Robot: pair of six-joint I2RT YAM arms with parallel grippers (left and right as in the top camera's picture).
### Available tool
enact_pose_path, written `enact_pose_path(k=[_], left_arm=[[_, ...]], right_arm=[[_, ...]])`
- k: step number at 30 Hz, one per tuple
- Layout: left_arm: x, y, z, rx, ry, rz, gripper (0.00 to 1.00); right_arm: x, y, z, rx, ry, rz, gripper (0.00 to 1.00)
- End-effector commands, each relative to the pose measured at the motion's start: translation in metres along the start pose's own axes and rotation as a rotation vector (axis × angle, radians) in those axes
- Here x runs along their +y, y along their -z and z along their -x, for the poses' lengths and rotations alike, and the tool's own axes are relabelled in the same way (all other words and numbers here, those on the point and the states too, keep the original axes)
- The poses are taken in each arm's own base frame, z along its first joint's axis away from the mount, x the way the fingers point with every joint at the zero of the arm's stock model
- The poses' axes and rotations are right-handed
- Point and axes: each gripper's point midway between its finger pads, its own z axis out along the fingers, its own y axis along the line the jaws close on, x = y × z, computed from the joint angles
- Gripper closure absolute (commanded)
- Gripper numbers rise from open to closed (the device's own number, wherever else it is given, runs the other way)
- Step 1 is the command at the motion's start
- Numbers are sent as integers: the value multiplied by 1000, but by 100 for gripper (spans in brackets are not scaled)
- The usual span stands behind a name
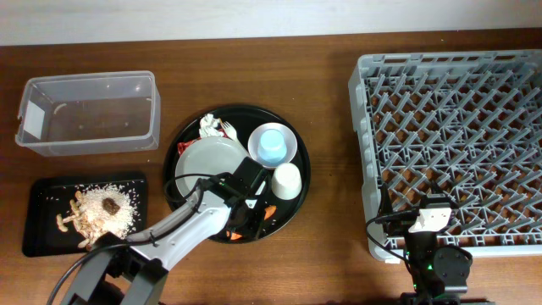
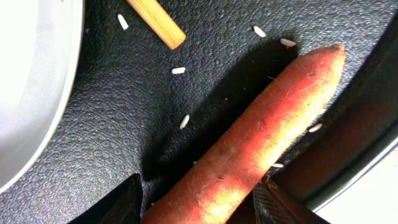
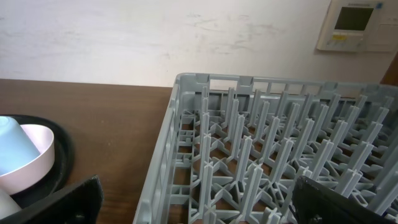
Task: Sort waste into correct bins and load items into the dishwasher rack
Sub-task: 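Grasp the orange carrot with the left gripper and lift it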
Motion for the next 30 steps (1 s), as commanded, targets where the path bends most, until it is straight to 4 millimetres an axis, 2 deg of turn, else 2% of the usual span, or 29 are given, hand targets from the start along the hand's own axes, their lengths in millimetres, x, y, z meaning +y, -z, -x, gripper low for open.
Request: enact_pose_path(k=[1, 10, 13, 16, 25, 27, 30], left_arm=[[0, -9, -10, 49, -5, -11, 44], [2, -19, -14, 85, -2, -1, 44], [2, -19, -14, 84, -2, -2, 48], [2, -19, -14, 85, -2, -1, 59], [0, -14, -8, 74, -3, -4, 74], [-2, -9, -3, 64, -3, -6, 83], [-4, 0, 4, 39, -5, -13, 83]], right_arm=[[-3, 0, -2, 4, -1, -12, 1], [-3, 0, -2, 4, -1, -12, 1], [-3, 0, -2, 4, -1, -12, 1], [-3, 0, -2, 4, -1, -12, 1], [-3, 0, -2, 4, -1, -12, 1], [-3, 0, -2, 4, -1, -12, 1], [-3, 0, -2, 4, -1, -12, 1]])
